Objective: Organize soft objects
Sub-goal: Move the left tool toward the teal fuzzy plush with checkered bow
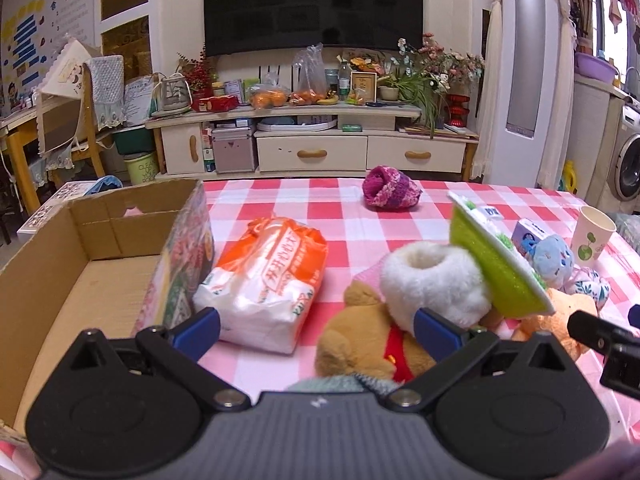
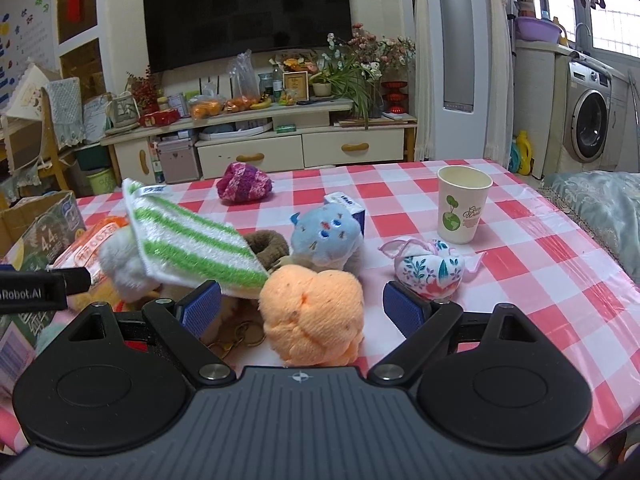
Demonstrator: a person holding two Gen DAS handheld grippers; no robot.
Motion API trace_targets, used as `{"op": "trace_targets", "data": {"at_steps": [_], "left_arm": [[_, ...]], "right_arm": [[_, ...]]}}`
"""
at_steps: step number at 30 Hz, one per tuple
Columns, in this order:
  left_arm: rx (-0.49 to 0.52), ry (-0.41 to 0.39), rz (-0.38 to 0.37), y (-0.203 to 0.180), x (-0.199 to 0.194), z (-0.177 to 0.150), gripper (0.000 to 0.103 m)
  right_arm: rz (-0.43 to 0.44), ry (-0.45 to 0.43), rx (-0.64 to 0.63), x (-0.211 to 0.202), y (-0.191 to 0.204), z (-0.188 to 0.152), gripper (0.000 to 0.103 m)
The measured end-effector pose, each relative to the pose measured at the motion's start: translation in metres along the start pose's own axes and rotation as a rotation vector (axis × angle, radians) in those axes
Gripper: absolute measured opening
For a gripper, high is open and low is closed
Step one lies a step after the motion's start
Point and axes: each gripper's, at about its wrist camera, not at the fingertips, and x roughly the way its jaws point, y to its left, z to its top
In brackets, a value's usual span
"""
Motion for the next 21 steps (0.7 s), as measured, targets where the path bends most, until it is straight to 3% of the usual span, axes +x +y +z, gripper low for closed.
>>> {"op": "trace_targets", "data": {"at_steps": [21], "left_arm": [[0.004,-0.029,0.024,0.036,-0.062,-0.02,0.102]], "right_arm": [[0.065,-0.033,-0.079,-0.068,0.049,-0.011,0.103]]}}
